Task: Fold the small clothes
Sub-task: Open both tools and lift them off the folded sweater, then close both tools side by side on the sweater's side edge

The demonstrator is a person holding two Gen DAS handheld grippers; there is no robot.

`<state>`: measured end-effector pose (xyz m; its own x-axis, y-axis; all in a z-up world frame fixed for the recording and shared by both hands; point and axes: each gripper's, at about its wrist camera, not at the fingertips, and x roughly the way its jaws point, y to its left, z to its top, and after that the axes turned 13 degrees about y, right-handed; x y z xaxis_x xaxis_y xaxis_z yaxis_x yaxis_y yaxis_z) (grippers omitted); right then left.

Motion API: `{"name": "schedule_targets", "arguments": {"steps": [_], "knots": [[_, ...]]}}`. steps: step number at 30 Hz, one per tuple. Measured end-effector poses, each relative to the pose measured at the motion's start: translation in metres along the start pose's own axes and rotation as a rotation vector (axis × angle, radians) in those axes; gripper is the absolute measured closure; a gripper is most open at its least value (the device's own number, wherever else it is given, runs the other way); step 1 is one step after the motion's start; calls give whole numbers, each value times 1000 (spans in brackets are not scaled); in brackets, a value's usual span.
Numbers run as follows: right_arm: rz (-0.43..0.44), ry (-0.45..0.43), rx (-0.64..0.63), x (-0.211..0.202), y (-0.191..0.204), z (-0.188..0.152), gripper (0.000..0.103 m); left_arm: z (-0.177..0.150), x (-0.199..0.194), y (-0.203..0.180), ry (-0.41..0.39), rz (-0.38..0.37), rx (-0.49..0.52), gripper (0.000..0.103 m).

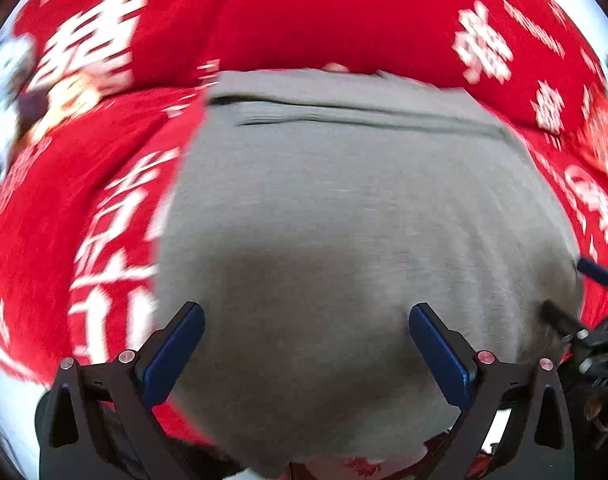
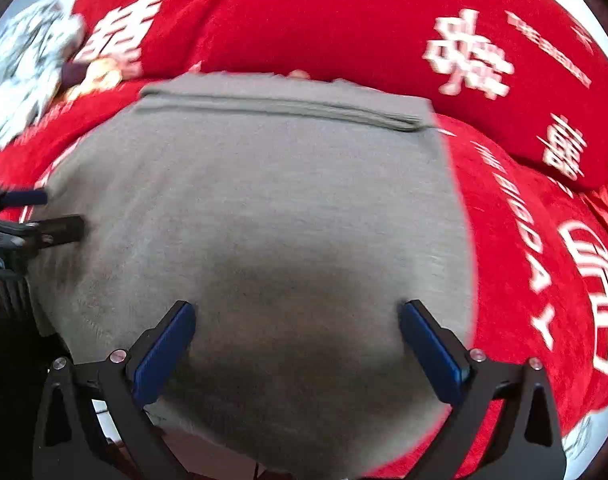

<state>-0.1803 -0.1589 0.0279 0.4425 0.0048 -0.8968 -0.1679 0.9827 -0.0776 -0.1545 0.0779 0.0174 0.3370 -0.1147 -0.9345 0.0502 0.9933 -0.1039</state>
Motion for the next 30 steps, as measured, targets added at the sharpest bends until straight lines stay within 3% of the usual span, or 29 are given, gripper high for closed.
{"name": "schedule_targets", "arguments": {"steps": [5, 7, 9, 11, 15, 18, 19, 25, 27, 30], "knots": [[139, 18, 152, -10, -54, -25, 1, -12, 7, 52, 55, -100, -105, 1], [149, 46, 134, -4, -61, -31, 2, -18, 16, 53, 81, -109, -97, 1], [141, 63, 116, 3, -63, -38, 4, -22, 16, 45, 57, -97, -71, 1], [135, 35, 97, 1, -60, -44, 6, -24, 16, 33, 50, -111, -49, 1], [121, -7, 51, -1, -45, -43, 30, -25, 15, 12, 27, -118, -19, 1], [128, -25, 22, -4, -40, -42, 51, -27, 4, 1, -12, -146, 14, 20], [138, -27, 35, -5, -44, -43, 55, -29, 3, 1, -11, -149, 22, 20], [208, -14, 60, -5, -60, -54, 56, -31, 6, 10, -7, -187, 2, 19], [205, -17, 65, -3, -58, -53, 54, -33, 7, 9, -15, -204, 3, 10], [199, -36, 71, -1, -53, -48, 54, -34, 10, -1, -25, -162, 20, 10]]}}
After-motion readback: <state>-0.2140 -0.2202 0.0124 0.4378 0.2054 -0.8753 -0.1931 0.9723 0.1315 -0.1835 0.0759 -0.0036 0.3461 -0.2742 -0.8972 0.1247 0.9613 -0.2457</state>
